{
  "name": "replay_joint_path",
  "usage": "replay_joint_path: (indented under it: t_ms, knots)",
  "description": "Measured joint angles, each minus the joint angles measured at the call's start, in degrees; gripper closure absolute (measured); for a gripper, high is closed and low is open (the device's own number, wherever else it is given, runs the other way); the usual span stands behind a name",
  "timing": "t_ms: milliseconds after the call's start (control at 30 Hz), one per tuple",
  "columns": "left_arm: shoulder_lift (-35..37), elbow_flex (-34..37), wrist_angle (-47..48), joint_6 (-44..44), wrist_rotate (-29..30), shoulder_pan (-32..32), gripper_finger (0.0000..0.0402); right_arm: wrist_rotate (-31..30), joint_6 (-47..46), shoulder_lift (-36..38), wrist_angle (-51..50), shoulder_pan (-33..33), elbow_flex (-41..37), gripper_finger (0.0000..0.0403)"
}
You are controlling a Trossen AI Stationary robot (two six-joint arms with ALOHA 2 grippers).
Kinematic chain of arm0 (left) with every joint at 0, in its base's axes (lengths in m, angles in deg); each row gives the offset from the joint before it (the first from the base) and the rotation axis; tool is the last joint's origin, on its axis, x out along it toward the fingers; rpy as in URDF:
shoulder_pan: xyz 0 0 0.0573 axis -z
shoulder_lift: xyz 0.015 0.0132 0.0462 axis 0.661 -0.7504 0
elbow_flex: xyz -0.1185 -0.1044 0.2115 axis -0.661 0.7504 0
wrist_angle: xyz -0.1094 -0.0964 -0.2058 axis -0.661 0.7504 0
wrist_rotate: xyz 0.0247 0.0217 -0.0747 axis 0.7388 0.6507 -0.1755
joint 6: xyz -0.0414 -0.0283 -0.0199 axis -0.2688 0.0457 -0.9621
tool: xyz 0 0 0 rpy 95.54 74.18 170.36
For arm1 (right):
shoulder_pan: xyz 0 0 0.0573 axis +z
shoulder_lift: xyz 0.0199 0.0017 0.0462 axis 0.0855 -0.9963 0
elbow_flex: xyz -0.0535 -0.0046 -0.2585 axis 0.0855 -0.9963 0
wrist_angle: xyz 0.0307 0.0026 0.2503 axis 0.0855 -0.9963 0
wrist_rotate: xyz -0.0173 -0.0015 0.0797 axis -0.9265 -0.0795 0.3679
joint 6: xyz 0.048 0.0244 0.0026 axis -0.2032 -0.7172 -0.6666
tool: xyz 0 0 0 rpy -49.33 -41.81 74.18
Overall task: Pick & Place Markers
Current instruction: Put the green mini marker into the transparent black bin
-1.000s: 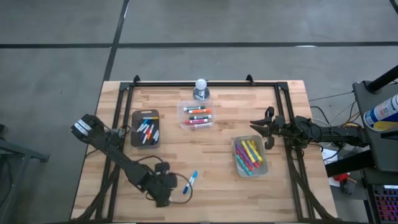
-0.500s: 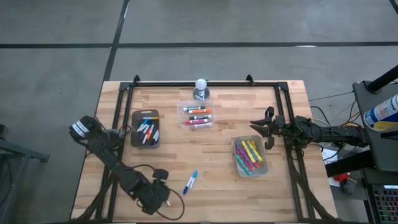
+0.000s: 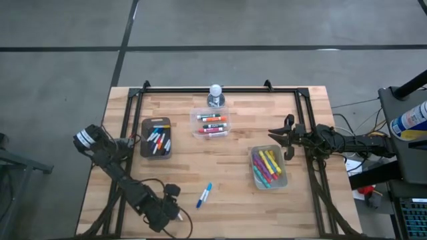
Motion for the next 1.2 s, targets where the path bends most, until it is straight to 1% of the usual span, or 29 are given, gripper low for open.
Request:
replay_joint_path:
  t_ms: [233, 433, 533, 667, 933, 1100, 1200]
  knots:
    - [-0.02, 3.49, -3.11, -1.26, -0.02, 0.0, 0.0275, 0.0, -0.07, 0.02, 0.0, -0.02, -0.02, 0.0335]
    - [0.06, 7.0, -7.98, -1.73, 0.07, -0.05, 0.0275, 0.0, -0.06, 0.0, 0.0, -0.02, -0.02, 0.0335]
    - [0.13, 7.59, -8.12, -3.98, 0.79, -0.04, 0.0277, 0.0, -0.04, 0.0, 0.0, 0.0, -0.02, 0.0335]
    - [0.13, 7.69, -8.14, -5.55, 1.62, -0.04, 0.0298, 0.0, -0.01, 0.0, 0.0, -0.02, 0.0, 0.0335]
    - [0.08, 7.1, -7.53, -5.7, 3.85, -0.49, 0.0377, 0.0, -0.03, 0.01, 0.0, -0.01, -0.02, 0.0335]
    - [0.02, 6.19, -5.54, -5.67, 3.56, -1.57, 0.0378, 0.02, -0.03, 0.0, 0.0, -0.01, -0.02, 0.0335]
    - [0.11, 4.67, -0.57, -5.66, 3.82, -2.28, 0.0371, 0.0, -0.06, 0.0, 0.0, -0.01, -0.02, 0.0335]
